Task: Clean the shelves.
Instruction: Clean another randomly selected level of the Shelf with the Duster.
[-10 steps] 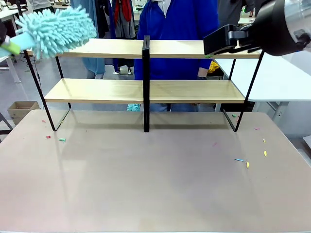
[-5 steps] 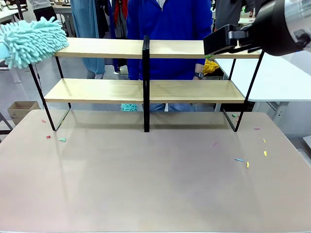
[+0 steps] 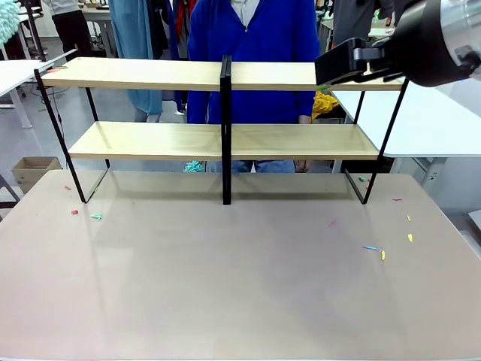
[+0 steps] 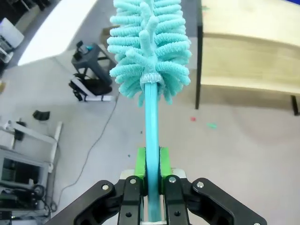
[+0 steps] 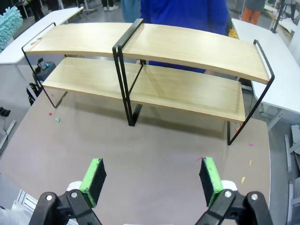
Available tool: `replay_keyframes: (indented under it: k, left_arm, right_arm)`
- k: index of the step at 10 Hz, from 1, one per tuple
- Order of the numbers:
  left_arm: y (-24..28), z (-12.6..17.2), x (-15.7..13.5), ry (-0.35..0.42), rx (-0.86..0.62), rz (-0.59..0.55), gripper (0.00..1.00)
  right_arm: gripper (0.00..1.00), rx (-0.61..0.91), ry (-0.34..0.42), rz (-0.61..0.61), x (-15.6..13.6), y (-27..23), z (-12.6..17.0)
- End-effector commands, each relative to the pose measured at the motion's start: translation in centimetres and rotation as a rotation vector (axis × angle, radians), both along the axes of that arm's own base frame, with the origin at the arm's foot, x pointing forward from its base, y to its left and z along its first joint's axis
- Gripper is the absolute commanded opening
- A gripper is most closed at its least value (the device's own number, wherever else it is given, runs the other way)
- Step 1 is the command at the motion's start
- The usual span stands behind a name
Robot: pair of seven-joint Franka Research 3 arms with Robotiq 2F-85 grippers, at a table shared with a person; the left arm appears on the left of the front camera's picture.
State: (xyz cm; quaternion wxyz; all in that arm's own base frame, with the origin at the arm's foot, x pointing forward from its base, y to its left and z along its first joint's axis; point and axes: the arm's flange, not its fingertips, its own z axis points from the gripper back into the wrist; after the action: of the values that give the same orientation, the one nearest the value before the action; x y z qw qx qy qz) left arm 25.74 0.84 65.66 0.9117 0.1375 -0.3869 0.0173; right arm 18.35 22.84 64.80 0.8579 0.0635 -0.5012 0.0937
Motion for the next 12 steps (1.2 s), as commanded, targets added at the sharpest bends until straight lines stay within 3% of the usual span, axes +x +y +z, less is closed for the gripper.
replay_keyframes:
  k: [1,2,3,6,7,8,10,12]
  left_arm:
    - [-0.1,0.1,0.2,0.020,-0.103,-0.076,0.13]
    - [-0.2,0.3,0.2,0.044,-0.173,-0.153,0.13]
    - [-0.2,0.5,0.4,0.029,-0.207,-0.154,0.13]
    - [1.5,2.6,-0.2,-0.150,-0.411,-0.148,0.13]
    - [3.6,3.9,-0.9,-0.190,-0.477,-0.148,0.13]
    - [6.4,5.3,-1.9,-0.175,-0.574,-0.242,0.13]
    - [13.9,6.7,-3.5,-0.234,-0.759,-0.262,0.13]
    - [18.3,5.2,-5.1,-0.183,-0.885,-0.352,0.13]
  right_arm:
    - [1.00,0.001,0.002,0.008,0.0,0.0,0.1]
    - [1.00,0.001,0.002,0.008,0.0,0.0,0.1]
    - [1.00,0.001,0.002,0.008,0.0,0.0,0.1]
    - [1.00,0.001,0.002,0.008,0.0,0.0,0.1]
    - [1.00,0.001,0.002,0.008,0.0,0.0,0.1]
    - [1.00,0.001,0.002,0.008,0.0,0.0,0.1]
    - [1.00,0.001,0.002,0.008,0.0,0.0,0.1]
    - [1.00,0.001,0.002,0.008,0.0,0.0,0.1]
